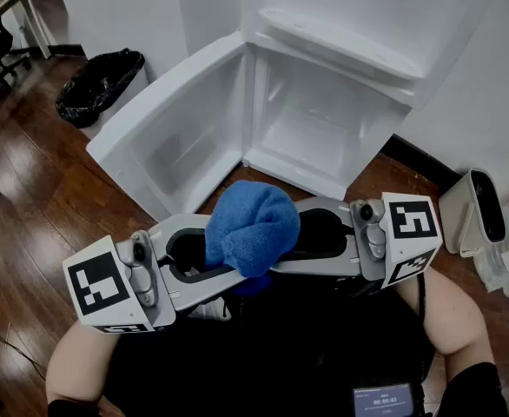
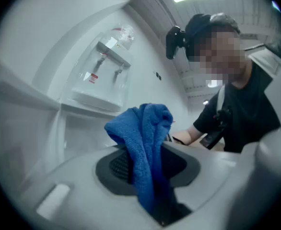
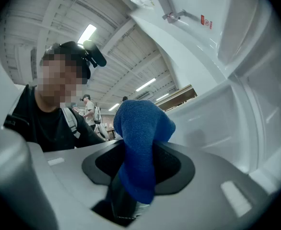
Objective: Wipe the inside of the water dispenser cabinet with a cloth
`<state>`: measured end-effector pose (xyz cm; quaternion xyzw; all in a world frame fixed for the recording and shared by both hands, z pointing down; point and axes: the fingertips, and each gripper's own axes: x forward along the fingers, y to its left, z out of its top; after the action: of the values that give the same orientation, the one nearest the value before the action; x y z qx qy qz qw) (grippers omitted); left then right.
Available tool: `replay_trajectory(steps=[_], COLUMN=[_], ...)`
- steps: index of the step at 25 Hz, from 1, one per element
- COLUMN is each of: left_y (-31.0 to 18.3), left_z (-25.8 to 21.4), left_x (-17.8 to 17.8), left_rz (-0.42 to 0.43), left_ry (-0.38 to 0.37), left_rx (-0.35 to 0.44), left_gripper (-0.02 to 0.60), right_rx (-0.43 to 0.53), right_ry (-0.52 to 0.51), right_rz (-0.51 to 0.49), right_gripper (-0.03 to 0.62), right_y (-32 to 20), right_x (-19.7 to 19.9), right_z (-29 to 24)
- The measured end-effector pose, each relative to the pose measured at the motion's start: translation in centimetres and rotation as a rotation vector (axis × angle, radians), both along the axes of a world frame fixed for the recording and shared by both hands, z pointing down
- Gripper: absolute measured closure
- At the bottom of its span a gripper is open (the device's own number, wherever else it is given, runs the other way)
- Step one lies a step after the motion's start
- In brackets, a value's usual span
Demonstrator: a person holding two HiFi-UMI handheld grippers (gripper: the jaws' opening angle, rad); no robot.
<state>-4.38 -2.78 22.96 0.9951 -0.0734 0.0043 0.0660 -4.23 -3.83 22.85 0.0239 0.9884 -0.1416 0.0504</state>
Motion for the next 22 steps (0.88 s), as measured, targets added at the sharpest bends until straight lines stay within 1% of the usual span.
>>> replay_trajectory(steps=[3, 5, 6, 7, 8, 10, 12, 13, 14, 15, 16, 20, 21, 22], left_y=[0.0, 0.0, -0.2, -0.5, -1.0, -2.3, -3.0, -2.9, -2.7, -2.4, -2.2, -2.0, -2.0, -2.1], left_z=[-0.4, -0.6, -0.9, -1.2, -1.5, -2.0, -2.0, -1.9, -1.8, -1.7, -1.7, -1.4, -1.2, -1.1], left_x=[0.4, 0.2, -0.1, -0.4, -0.8, -1.6, -1.8, -1.7, -1.5, -1.3, -1.1, -0.8, -0.8, -0.8], left_rz=[0.042, 0.056, 0.054, 0.039, 0.012, -0.061, -0.108, -0.113, -0.109, -0.104, -0.101, -0.091, -0.090, -0.091], left_ry=[0.045, 0.053, 0.059, 0.066, 0.075, 0.086, 0.079, 0.071, 0.063, 0.057, 0.054, 0.045, 0.042, 0.041], left_rx=[-0.048, -0.055, -0.053, -0.048, -0.043, -0.029, -0.014, -0.004, 0.007, 0.014, 0.018, 0.013, 0.008, 0.004], left_gripper=[0.456, 0.451, 0.429, 0.372, 0.348, 0.345, 0.346, 0.363, 0.410, 0.472, 0.487, 0.497, 0.497, 0.497], right_rx=[-0.053, -0.083, -0.097, -0.109, -0.114, -0.104, -0.084, -0.072, -0.061, -0.056, -0.056, -0.061, -0.059, -0.059], right_ry=[-0.013, -0.033, -0.051, -0.070, -0.086, -0.095, -0.081, -0.070, -0.059, -0.050, -0.047, -0.036, -0.035, -0.036], right_rz=[-0.014, -0.009, -0.002, 0.008, 0.022, 0.057, 0.094, 0.107, 0.114, 0.117, 0.117, 0.123, 0.129, 0.137], right_gripper=[0.429, 0.456, 0.470, 0.474, 0.474, 0.476, 0.476, 0.476, 0.476, 0.472, 0.465, 0.430, 0.430, 0.444], right_y=[-0.1, -0.3, -0.5, -0.7, -1.1, -1.7, -2.2, -2.4, -2.4, -2.4, -2.4, -2.4, -2.5, -2.7], right_x=[-0.1, -0.1, -0.1, 0.1, 0.3, 0.7, 1.0, 1.1, 1.0, 0.9, 0.8, 0.7, 0.6, 0.7], right_z=[0.1, 0.0, -0.3, -0.7, -1.1, -1.5, -1.5, -1.4, -1.3, -1.1, -1.0, -0.6, -0.6, -0.6])
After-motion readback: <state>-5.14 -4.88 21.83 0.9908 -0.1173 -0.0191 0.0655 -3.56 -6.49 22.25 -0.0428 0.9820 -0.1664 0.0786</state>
